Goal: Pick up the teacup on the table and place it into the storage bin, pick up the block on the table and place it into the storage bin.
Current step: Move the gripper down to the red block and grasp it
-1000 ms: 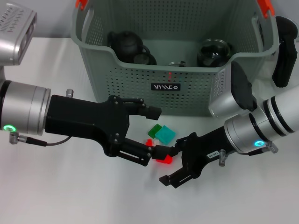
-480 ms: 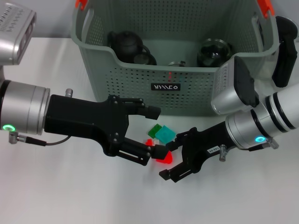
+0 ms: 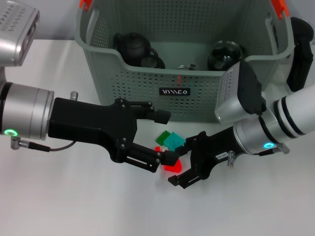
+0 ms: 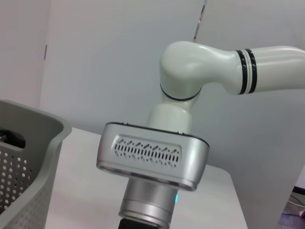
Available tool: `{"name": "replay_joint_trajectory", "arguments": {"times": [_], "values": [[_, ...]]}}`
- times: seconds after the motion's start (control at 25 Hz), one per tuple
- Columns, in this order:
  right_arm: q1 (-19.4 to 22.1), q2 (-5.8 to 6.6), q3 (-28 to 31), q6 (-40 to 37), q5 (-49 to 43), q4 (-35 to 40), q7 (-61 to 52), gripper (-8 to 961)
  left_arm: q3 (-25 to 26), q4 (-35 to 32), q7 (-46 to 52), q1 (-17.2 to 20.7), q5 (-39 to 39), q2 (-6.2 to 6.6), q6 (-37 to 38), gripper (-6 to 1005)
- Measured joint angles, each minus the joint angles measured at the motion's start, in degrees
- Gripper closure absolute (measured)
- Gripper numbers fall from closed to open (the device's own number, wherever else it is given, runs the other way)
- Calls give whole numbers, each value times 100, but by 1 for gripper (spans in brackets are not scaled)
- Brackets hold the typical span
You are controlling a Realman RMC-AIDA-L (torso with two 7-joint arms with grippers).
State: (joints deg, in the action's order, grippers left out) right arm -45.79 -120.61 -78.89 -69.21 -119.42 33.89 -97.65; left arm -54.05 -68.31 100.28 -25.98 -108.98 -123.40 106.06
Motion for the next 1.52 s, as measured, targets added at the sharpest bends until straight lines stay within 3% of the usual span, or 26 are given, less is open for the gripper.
{"name": "replay_joint_trajectory", "arguments": {"times": [1.52], "values": [[8, -33, -336, 122, 182, -66, 173, 87, 0, 72, -8, -21, -1, 9, -69, 48]]}}
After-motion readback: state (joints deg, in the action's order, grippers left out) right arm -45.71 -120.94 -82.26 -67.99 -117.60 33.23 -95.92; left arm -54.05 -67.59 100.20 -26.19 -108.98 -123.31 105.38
